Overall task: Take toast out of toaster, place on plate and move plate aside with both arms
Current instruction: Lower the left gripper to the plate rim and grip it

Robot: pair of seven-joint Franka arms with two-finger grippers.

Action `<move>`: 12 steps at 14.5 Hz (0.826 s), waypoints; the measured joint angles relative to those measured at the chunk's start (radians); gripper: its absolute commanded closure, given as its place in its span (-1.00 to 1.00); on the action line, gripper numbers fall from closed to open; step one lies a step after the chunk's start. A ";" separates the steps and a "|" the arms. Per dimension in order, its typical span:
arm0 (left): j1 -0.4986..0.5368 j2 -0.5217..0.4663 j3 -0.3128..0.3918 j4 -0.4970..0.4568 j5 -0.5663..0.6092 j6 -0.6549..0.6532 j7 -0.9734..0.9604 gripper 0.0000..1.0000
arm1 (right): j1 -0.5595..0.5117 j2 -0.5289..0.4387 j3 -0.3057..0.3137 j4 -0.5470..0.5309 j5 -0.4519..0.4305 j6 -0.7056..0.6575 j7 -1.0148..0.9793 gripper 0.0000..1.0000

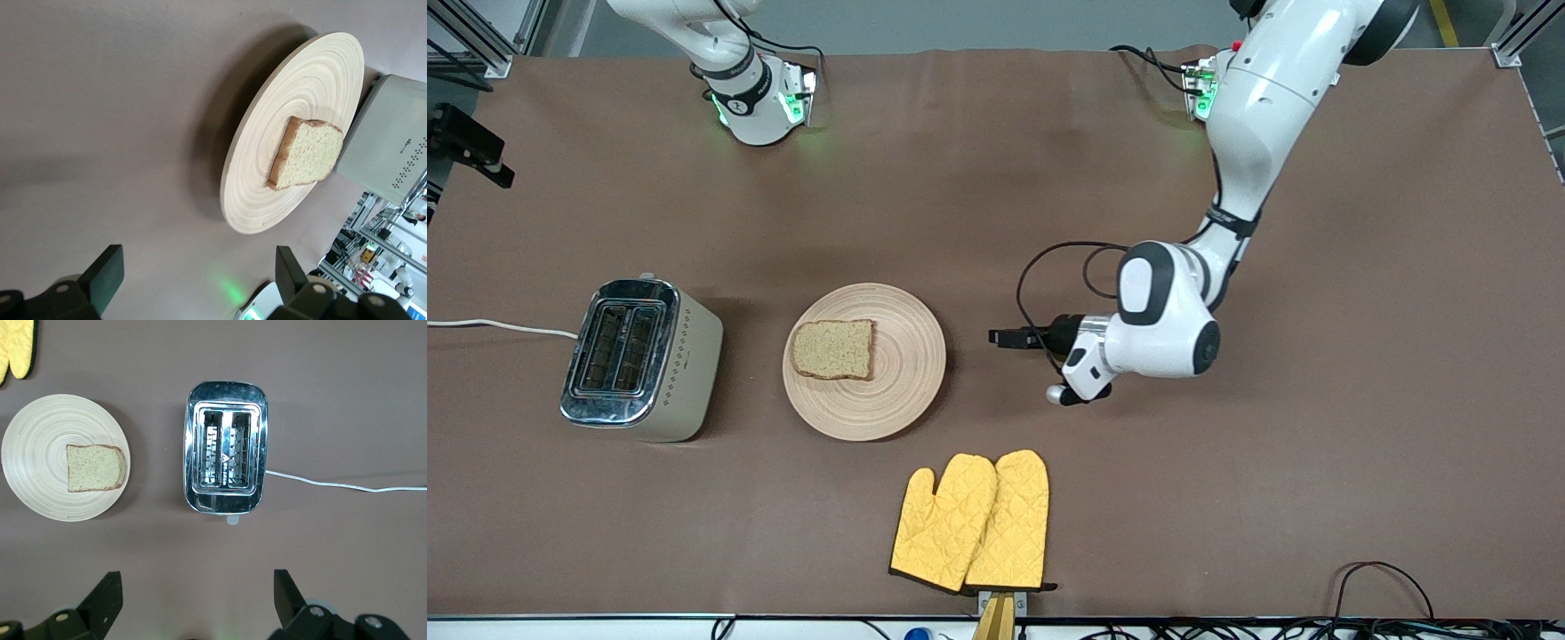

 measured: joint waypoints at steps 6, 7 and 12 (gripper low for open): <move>-0.085 0.104 0.000 0.083 -0.100 0.104 0.023 -1.00 | 0.003 0.013 0.010 0.014 0.001 -0.001 0.001 -1.00; -0.090 0.125 0.000 0.102 -0.100 0.115 0.039 -1.00 | 0.003 0.013 0.010 0.016 0.002 -0.001 0.001 -1.00; -0.128 0.199 -0.004 0.175 -0.103 0.214 0.083 -1.00 | 0.003 0.013 0.011 0.017 0.003 -0.001 0.025 -1.00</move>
